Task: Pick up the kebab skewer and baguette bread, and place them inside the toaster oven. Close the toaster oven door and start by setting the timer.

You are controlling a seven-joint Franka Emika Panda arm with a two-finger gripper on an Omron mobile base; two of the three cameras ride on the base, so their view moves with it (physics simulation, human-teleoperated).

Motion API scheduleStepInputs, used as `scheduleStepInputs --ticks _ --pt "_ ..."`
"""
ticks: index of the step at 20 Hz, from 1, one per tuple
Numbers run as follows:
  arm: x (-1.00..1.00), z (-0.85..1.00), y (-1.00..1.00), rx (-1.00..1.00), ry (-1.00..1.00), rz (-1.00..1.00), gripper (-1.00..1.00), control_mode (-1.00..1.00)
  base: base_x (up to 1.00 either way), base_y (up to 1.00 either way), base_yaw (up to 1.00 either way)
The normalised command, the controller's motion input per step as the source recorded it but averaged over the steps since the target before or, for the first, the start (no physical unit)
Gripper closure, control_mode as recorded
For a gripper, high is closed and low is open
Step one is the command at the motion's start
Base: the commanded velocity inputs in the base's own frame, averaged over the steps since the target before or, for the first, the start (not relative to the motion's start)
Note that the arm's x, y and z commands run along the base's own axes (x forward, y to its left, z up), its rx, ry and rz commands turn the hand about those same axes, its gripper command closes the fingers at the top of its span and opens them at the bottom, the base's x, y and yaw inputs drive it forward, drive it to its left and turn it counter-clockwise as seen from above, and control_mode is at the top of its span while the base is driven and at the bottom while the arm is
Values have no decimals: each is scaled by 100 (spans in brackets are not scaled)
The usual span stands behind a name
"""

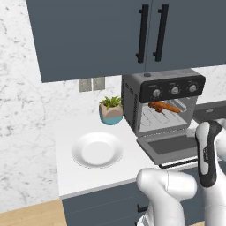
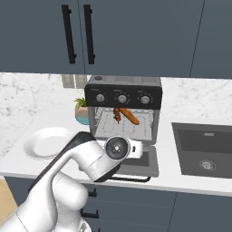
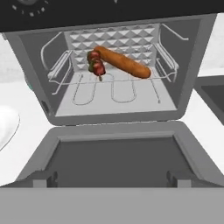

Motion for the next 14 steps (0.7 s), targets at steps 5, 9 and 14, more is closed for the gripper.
scheduleStepInputs --ticks 5,9,14 --pt "-64 -3 -71 4 3 11 -100 -100 0 0 0" --pt "-58 -32 -56 0 0 16 -100 -100 0 0 0" --pt "-35 -46 -17 0 0 15 -100 -100 0 0 0"
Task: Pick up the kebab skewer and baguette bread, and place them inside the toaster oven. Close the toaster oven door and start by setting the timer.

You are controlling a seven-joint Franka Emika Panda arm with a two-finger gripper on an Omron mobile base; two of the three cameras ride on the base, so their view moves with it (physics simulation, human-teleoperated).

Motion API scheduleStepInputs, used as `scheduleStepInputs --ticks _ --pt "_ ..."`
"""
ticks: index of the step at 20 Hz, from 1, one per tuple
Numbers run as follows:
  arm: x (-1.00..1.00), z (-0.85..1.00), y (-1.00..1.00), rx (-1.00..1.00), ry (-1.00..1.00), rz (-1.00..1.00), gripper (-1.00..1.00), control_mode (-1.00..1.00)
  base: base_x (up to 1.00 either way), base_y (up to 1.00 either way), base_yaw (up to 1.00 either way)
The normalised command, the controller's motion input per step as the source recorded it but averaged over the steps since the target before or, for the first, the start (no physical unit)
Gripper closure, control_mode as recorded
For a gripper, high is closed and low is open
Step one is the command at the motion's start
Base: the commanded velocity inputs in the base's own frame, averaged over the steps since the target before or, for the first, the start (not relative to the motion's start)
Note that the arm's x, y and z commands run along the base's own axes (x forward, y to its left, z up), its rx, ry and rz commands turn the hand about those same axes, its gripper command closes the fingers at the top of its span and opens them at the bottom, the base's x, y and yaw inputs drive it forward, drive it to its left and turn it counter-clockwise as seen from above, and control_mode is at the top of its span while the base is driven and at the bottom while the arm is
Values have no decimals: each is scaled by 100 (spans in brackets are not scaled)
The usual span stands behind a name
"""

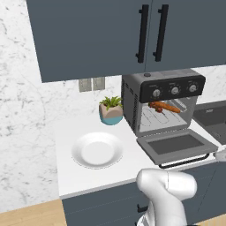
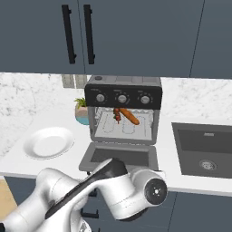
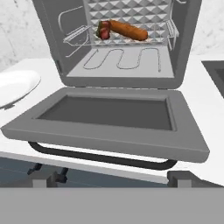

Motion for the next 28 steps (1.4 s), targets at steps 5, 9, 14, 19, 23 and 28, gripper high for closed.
scheduleStepInputs --ticks 5,9,14,19,23,28 --pt "-9 -43 -1 0 -6 10 -100 -100 0 0 0" --pt "0 -26 -7 2 -1 4 -100 -100 0 0 0" --pt "9 -17 0 1 0 0 -100 -100 0 0 0" --pt "14 -12 0 3 0 0 -100 -100 0 0 0" --pt "14 -16 0 5 0 0 -100 -100 0 0 0" --pt "25 -30 -9 3 -2 4 -100 -100 0 0 0"
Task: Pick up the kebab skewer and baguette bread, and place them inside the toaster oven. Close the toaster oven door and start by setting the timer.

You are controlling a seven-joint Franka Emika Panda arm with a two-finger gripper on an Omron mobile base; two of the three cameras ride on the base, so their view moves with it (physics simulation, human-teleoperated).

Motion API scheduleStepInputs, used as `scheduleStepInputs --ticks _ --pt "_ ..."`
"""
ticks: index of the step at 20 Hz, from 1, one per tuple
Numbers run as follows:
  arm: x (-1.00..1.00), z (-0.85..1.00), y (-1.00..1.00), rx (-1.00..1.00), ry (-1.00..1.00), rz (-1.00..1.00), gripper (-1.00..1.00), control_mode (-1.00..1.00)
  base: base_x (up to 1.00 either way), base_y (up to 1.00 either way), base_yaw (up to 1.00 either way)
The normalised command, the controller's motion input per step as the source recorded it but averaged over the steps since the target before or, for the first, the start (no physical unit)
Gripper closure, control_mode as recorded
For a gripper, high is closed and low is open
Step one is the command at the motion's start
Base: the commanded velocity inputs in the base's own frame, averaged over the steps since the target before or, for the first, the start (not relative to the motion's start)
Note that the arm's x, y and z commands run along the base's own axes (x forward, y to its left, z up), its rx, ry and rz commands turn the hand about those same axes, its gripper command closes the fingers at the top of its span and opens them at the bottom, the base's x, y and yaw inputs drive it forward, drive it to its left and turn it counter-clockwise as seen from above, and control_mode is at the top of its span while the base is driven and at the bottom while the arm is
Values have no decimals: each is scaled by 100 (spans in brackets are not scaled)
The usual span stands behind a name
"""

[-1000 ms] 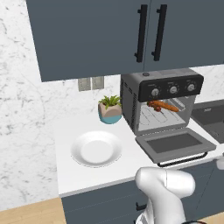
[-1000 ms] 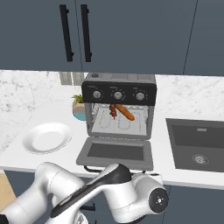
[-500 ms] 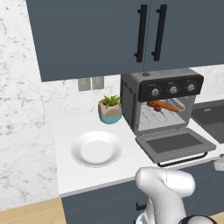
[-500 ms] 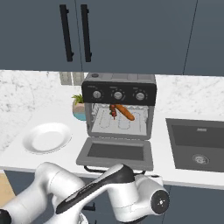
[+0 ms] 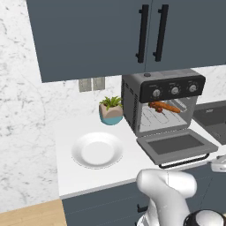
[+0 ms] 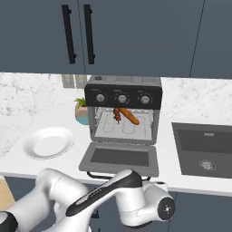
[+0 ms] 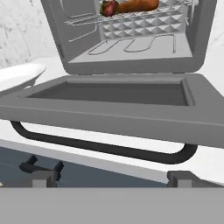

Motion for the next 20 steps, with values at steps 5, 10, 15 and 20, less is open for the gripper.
scheduleStepInputs --ticks 5,10,15,20 --pt "7 -32 -38 1 -13 13 -100 -100 0 0 0" --pt "11 -1 -49 3 -11 9 -100 -100 0 0 0" --pt "30 0 -34 4 -3 2 -100 -100 0 0 0" --pt "39 -7 -20 2 0 2 -100 -100 0 0 0"
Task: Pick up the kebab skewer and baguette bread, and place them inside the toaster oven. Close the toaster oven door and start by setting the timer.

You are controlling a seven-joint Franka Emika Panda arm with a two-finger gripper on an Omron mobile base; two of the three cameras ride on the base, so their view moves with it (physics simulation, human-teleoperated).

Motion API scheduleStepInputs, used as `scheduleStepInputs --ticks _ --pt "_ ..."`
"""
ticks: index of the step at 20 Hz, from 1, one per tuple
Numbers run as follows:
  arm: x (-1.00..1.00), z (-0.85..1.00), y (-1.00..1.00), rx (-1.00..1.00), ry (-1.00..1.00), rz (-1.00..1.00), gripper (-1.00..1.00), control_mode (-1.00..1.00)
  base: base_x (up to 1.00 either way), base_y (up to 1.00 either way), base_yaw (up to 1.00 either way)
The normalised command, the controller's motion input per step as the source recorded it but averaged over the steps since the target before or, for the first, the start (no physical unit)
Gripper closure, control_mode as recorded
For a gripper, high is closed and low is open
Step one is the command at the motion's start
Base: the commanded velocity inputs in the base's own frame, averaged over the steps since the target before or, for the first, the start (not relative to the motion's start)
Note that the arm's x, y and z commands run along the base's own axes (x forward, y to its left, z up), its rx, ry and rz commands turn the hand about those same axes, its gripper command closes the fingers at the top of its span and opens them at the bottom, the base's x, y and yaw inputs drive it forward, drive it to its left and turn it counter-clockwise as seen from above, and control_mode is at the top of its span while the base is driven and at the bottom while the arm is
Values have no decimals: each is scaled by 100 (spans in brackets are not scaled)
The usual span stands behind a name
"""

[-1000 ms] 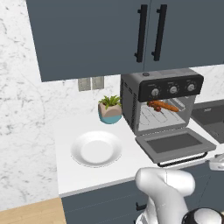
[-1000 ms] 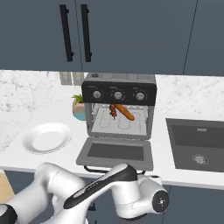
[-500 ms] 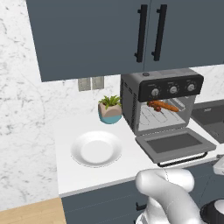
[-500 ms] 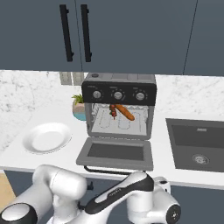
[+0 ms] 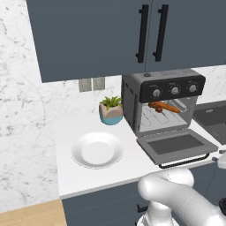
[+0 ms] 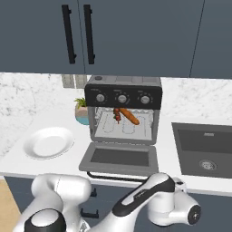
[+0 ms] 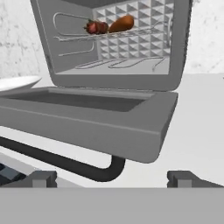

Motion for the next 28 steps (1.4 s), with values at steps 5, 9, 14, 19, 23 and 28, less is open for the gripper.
scheduleStepInputs --ticks 5,9,14,19,23,28 --pt "27 -43 -1 0 0 0 -100 -100 0 0 0" --pt "21 -44 0 0 0 0 -100 -100 0 0 0" --pt "15 -13 0 0 0 0 -100 -100 0 0 0" --pt "4 -11 21 0 0 0 -100 -100 0 0 0" --pt "0 0 21 0 -1 0 -100 -100 0 0 0" --pt "0 0 11 0 -4 0 -100 -100 0 0 0"
